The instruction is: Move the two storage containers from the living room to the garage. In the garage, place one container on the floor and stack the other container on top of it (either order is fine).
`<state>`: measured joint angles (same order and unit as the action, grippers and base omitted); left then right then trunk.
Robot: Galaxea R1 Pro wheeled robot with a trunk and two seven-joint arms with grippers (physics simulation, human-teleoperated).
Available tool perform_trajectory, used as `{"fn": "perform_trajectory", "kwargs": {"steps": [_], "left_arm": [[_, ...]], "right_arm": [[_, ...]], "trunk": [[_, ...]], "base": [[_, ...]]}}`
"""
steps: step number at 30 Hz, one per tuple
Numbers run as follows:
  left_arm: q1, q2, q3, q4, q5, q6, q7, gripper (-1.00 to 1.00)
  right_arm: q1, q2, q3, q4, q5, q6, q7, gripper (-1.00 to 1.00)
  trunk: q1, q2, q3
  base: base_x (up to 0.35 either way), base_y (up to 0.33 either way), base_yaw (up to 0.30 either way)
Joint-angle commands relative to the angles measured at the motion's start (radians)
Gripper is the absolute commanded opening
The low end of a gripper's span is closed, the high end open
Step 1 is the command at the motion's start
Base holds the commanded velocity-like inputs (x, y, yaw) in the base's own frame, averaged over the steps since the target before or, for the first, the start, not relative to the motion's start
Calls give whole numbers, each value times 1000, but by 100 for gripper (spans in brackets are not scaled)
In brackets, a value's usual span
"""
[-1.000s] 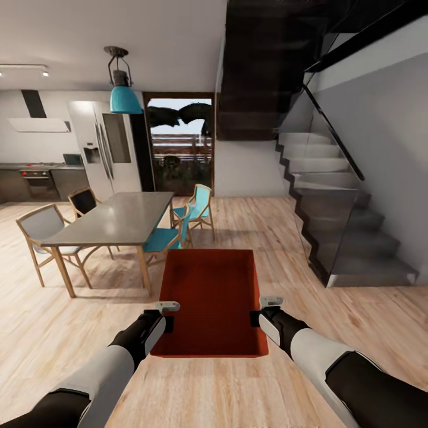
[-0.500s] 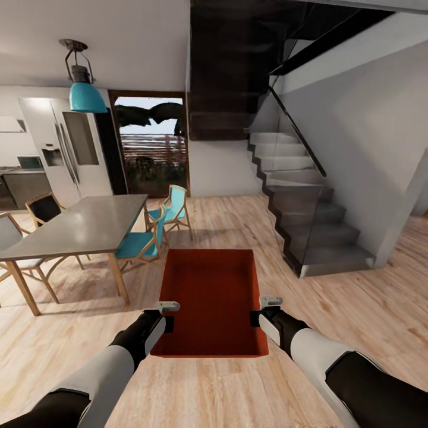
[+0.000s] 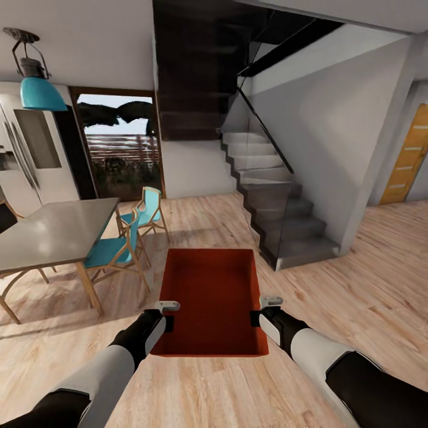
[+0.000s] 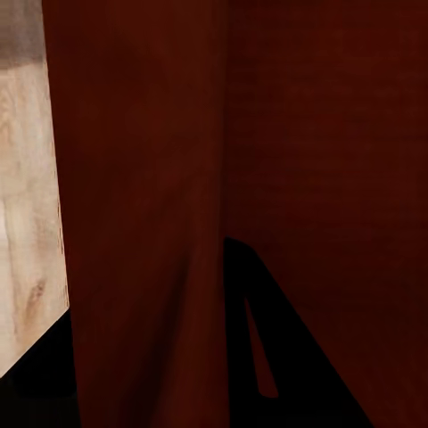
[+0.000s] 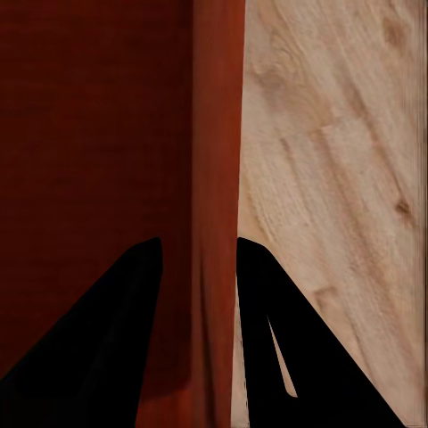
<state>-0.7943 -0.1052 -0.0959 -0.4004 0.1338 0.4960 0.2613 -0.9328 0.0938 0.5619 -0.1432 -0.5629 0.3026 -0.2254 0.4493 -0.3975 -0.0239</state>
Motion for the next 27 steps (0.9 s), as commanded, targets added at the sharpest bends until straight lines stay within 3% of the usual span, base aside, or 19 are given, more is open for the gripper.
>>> {"fn": "perform_trajectory", "kwargs": {"steps": [1,22,27], "left_arm": [[0,4,-5,26,-6,10,12,-100],[0,3,-5,26,-6,10,12,-100],[0,2,-5,26,-7,10,12,-100]], "right_arm": [[-1,0,10,-7,-12,3,0,-100],[-1,-6,7,-7,-14,1,0,-100],[-1,-6,6,-7,-14,1,-2,-100]], "trunk": [[1,-3,-2],[1,-3,-2],[1,-3,-2]], "base": [[0,0,-269],[0,0,-23],[0,0,-241]]}}
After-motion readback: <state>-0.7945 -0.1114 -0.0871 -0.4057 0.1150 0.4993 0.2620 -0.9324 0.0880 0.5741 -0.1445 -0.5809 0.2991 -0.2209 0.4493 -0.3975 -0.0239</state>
